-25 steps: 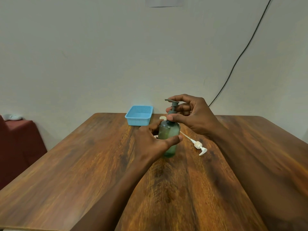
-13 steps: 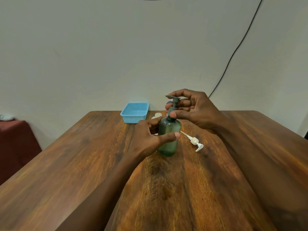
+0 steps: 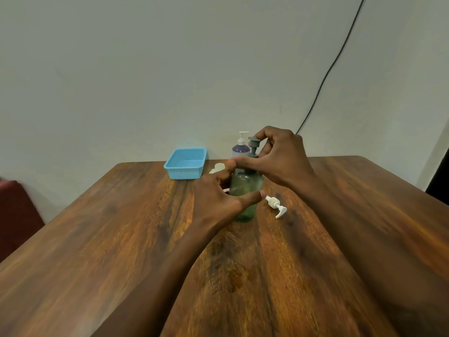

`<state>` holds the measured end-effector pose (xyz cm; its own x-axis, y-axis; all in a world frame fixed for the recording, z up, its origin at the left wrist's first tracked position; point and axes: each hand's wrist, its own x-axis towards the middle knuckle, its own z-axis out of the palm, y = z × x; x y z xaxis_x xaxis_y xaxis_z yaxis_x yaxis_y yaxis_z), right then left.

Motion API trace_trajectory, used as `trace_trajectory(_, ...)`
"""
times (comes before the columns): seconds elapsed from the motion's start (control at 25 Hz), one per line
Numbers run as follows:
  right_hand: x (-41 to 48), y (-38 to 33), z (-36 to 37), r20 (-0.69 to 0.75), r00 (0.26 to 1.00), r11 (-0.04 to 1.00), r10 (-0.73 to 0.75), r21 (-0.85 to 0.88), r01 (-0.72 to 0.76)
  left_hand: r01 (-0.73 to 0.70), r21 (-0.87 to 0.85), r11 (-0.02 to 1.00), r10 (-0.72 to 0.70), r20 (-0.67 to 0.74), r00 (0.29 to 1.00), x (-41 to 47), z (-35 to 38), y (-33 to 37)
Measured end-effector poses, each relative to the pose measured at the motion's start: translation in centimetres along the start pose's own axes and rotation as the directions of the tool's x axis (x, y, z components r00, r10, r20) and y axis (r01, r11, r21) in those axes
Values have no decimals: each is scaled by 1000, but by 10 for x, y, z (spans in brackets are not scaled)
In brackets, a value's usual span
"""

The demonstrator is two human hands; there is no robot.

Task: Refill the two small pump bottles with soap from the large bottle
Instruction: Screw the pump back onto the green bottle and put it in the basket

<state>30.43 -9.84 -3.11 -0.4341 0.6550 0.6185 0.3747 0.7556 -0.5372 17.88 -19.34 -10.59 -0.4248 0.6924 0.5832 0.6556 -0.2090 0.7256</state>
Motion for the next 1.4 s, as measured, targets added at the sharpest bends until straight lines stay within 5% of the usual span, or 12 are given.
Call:
trace_trajectory(0.08,3,-1,3,52,998,996,29,78,-33,-5,-17,1000,5,-38,999,3,-1,2)
trace_trajectory(0.12,5,0,1,189,981,971,53,219,-94,-12,-33,999,10,-55,998,5,-4,1)
trace_trajectory(0.24,10,2,-2,467,884,755,-15,585,-296,2,-44,999,-5,-69,998,9,-15,-2)
trace_trajectory(0.48,7,-10,21,101,990,914,100,384,-132,-16,-40,999,12,-104,994,13,-21,-10)
trace_trajectory(0.56,12,-12,19,156,985,907,73,401,-131,-1,-25,1000,-1,-116,993,18,-20,-11)
trace_trajectory(0.72,22,-9,6,428,903,702,-37,654,-281,4,-66,998,-9,-83,996,26,-28,-7)
trace_trajectory(1.0,30,-14,15,163,982,802,93,573,-171,25,-17,1000,-26,-111,993,36,-24,-2)
trace_trajectory(1.24,50,-33,49,-69,993,880,100,471,-56,-31,10,999,33,-359,933,51,-15,-11)
trace_trajectory(1.4,74,-38,64,-54,996,842,64,539,-24,-53,86,995,79,-327,942,83,-38,-24)
